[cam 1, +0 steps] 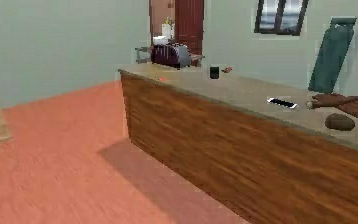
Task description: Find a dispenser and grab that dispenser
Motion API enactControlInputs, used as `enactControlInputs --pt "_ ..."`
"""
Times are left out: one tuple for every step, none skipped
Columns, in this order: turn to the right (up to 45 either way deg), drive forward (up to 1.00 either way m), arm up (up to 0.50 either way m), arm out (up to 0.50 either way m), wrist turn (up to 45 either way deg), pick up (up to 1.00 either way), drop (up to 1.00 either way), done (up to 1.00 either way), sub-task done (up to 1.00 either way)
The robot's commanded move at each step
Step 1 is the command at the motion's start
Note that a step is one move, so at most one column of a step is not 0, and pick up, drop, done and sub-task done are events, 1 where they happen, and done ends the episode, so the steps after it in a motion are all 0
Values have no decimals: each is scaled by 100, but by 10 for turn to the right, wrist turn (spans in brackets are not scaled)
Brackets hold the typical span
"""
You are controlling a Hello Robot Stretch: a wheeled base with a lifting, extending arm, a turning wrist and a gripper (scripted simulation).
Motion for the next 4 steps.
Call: enactControlInputs --pt "450 0 0 0 0 0 0 0 0" --pt "450 0 0 0 0 0 0 0 0" --pt "120 0 0 0 0 0 0 0 0" --pt "0 25 0 0 0 0 0 0 0"
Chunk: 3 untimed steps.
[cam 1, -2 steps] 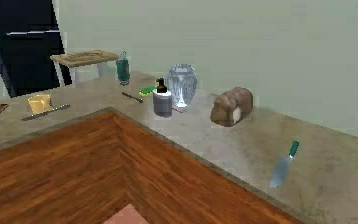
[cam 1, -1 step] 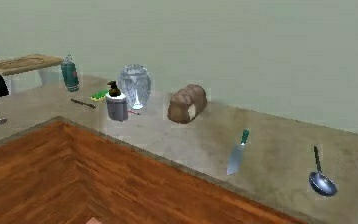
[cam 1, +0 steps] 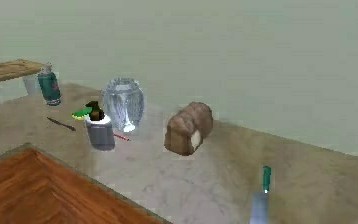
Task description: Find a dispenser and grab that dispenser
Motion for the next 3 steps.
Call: enactControlInputs --pt "-450 0 0 0 0 0 0 0 0" --pt "-450 0 0 0 0 0 0 0 0" --pt "-210 0 0 0 0 0 0 0 0"
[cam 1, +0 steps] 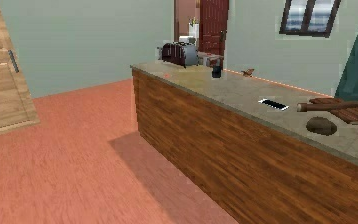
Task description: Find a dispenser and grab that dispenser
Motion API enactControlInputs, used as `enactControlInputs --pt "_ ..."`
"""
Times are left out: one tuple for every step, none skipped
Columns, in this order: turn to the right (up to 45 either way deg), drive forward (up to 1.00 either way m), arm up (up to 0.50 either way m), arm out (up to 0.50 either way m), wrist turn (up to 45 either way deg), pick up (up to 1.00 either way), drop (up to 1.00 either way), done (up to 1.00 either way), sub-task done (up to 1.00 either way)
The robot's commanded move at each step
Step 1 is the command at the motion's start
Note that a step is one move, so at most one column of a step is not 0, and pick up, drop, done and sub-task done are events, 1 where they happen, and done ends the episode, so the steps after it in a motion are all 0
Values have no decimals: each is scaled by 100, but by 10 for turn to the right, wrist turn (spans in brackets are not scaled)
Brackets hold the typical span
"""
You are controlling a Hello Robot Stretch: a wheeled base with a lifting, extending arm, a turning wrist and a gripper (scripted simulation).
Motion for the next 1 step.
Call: enactControlInputs --pt "0 0 50 0 0 0 0 0 0"
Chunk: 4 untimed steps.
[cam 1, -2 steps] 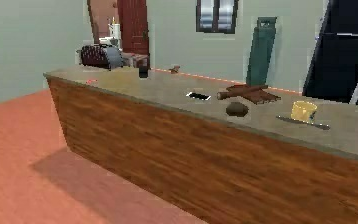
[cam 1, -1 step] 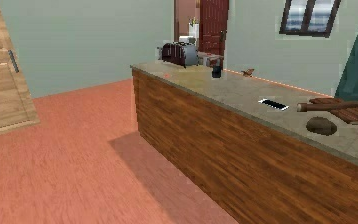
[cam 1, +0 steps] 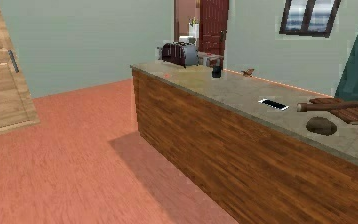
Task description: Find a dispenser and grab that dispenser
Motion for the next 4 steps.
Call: enactControlInputs --pt "0 0 38 0 0 0 0 0 0" --pt "0 0 0 44 0 0 0 0 0" --pt "0 0 0 0 450 0 0 0 0" --pt "0 0 0 0 450 0 0 0 0"
